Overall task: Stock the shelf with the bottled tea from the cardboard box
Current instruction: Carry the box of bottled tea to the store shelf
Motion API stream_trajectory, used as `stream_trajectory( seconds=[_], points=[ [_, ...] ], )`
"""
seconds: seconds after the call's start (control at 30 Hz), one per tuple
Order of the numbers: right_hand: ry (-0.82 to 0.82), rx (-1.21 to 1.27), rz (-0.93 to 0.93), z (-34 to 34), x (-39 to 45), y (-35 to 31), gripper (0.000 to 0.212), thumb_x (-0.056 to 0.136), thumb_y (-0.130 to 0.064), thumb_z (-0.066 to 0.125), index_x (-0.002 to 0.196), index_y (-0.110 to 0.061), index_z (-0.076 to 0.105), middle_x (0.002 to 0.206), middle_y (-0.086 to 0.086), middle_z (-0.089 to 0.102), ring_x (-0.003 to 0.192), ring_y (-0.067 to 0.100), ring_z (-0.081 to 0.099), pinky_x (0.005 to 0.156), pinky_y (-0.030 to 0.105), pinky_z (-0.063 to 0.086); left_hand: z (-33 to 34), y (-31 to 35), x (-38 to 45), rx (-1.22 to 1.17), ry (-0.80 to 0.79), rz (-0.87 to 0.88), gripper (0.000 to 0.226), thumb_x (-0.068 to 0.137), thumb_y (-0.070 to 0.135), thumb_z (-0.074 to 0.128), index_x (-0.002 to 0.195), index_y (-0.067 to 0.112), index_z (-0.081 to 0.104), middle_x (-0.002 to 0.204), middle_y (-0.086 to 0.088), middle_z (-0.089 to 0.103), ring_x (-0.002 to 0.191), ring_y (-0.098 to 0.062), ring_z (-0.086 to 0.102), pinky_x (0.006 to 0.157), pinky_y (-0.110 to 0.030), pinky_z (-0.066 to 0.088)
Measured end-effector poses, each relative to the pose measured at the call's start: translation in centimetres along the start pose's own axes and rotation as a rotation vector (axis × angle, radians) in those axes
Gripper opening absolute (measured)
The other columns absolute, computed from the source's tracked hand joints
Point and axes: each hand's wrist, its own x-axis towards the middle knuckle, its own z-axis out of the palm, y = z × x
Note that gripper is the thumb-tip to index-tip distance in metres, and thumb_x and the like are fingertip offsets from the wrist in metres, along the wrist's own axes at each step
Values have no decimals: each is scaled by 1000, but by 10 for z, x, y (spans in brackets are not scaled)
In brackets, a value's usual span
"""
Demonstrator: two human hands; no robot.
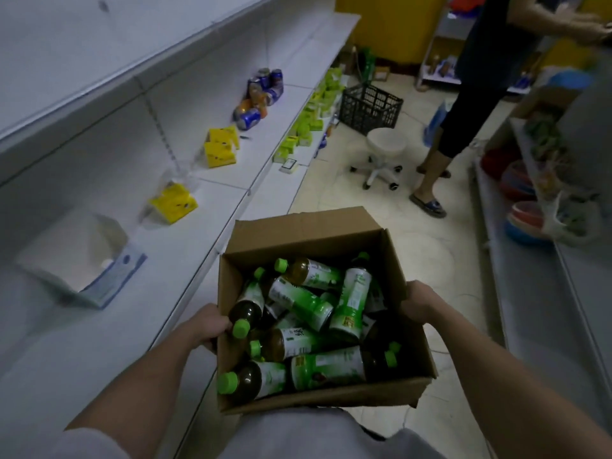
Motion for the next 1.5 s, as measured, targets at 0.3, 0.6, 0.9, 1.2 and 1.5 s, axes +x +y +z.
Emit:
stream_trajectory(
  seconds=[0.3,0.6,0.9,1.2,1.5],
  points=[
    [-68,22,84,-62,125,0,32,79,-6,53,108,-1,63,99,16,66,88,30,66,64,31,55,-10,120,111,106,-108,-38,28,80,2,59,107,-5,61,93,-27,69,77,-41,70,59,-50,60],
    [-101,44,19,-154,298,13,34,81,-7,54,114,-2,61,102,15,64,93,32,62,63,24,45,10,271,212,83,4,-104,14,78,0,62,92,-3,65,93,-27,69,79,-40,69,66,-49,60],
    [-20,-51,-45,-328,457,-4,35,85,-9,54,119,-2,56,119,18,61,109,34,59,81,35,50,14,465,293,63,143,-4,19,76,5,63,93,-2,66,92,-19,68,76,-32,67,52,-33,57],
    [-86,-54,-13,-402,623,-51,35,89,-7,53,123,-3,53,122,16,59,113,30,58,76,30,43,-17,591,430,76,135,-65,19,75,6,61,92,-1,67,85,-22,69,69,-33,69,54,-39,59],
    [-121,-74,-3,-486,788,-92,26,88,-9,51,114,-5,56,111,12,61,94,25,57,72,28,41,-48,721,542,48,110,-87,13,82,-2,56,72,6,60,66,-12,60,53,-21,58,42,-24,47]
  ],
)
